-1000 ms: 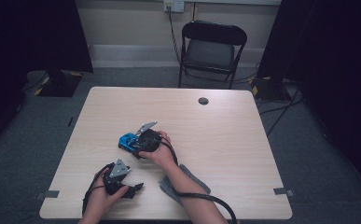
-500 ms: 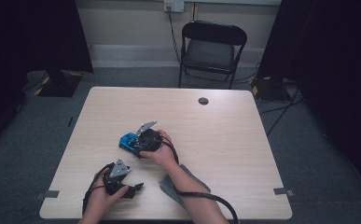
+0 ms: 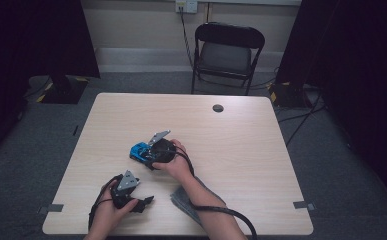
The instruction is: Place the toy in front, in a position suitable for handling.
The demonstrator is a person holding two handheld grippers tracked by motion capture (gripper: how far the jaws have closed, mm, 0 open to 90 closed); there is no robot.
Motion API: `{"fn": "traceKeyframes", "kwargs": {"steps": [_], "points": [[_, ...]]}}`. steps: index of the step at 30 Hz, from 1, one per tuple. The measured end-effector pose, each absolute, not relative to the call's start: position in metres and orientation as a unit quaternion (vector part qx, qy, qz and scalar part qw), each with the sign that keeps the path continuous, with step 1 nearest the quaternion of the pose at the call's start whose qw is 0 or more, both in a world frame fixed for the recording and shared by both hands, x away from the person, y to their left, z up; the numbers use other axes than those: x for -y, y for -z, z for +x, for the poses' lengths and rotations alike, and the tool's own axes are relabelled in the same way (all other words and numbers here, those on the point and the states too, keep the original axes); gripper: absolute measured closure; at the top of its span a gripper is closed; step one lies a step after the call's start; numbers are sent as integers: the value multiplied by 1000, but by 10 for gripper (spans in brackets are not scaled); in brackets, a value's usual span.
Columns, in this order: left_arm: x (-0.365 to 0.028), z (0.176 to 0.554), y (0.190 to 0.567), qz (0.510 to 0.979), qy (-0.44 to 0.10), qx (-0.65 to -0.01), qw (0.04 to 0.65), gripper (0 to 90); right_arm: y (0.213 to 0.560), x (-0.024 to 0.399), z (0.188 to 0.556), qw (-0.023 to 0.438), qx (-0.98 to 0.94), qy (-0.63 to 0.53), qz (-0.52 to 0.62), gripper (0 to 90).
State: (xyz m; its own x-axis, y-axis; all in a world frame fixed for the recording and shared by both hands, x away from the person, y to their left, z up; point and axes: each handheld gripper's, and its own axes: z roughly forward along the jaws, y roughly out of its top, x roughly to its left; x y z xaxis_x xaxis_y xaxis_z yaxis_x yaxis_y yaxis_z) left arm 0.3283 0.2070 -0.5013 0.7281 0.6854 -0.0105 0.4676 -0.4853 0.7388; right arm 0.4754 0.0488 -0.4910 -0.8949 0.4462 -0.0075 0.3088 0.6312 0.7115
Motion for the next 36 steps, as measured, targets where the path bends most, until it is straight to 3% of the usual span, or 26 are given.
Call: {"fn": "traceKeyframes", "kwargs": {"steps": [10, 17, 26, 29, 36], "points": [[-207, 328, 501, 850, -145, -339, 377, 146, 493, -49, 474, 86, -895, -373, 228, 260], [-207, 328, 501, 850, -145, -339, 377, 146, 496, -55, 474, 83, -896, -366, 239, 160], [-207, 328, 501, 850, -145, -339, 377, 146, 496, -58, 475, 91, -891, -363, 257, 162], [-207, 328, 501, 850, -145, -339, 377, 146, 496, -57, 474, 95, -889, -370, 254, 243], [-207, 328, 501, 850, -145, -339, 377, 147, 493, -56, 475, 85, -890, -371, 250, 226]]}}
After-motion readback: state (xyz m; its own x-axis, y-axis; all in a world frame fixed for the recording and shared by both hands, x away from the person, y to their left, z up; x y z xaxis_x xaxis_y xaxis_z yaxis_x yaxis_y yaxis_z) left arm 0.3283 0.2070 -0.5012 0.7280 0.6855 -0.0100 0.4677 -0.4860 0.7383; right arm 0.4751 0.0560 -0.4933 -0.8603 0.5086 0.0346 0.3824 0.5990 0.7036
